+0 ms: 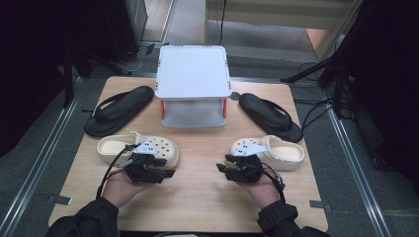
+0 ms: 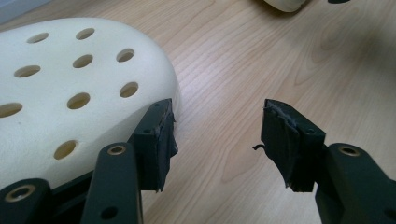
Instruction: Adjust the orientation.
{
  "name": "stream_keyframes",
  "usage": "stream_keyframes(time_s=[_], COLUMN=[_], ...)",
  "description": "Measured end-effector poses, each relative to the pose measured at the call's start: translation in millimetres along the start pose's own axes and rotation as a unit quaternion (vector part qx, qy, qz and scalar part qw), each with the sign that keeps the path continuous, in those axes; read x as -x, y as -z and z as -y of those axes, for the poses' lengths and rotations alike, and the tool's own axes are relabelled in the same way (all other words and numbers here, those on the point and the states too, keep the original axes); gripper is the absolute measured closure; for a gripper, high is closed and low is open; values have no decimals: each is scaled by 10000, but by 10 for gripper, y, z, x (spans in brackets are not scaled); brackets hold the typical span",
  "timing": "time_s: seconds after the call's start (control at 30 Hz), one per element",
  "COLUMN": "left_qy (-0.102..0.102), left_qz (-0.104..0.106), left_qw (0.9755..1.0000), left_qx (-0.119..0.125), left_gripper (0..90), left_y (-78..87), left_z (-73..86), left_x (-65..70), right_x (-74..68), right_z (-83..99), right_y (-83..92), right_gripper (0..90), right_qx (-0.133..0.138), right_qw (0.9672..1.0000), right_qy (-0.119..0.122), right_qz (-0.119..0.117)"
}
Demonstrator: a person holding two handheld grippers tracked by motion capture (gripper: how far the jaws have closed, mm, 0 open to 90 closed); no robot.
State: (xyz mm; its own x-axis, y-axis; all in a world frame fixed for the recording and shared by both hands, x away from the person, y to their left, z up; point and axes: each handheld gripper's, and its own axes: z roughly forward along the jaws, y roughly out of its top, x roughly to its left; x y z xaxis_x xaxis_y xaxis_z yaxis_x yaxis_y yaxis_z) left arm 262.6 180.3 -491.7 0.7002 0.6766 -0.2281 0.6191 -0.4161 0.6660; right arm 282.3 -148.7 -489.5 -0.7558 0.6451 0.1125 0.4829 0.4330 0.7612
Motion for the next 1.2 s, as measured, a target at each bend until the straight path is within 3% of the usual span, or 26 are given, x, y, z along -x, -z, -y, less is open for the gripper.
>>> stream_keyframes(time_s=[0.17, 0.47, 0.6, 1.2], left_qy=[140, 135, 264, 490], left_qz=[-18, -81, -106, -425], left_qw=[9999, 9999, 9996, 9977], left_qx=[9, 30, 55, 192], left_gripper=[429, 420, 416, 411], left_y=[37, 128, 187, 580], left_z=[-1, 8, 28, 133], left_x=[-19, -34, -54, -162], right_x=[17, 17, 23, -3], right_z=[-7, -30, -41, -121], right_y=[12, 20, 4, -112], right_gripper=[517, 494, 494, 489], right_qx=[35, 64, 71, -65], right_qw=[10000, 10000, 10000, 9997], right_qy=[-66, 3, 14, 146], right_qz=[-10, -9, -42, -205])
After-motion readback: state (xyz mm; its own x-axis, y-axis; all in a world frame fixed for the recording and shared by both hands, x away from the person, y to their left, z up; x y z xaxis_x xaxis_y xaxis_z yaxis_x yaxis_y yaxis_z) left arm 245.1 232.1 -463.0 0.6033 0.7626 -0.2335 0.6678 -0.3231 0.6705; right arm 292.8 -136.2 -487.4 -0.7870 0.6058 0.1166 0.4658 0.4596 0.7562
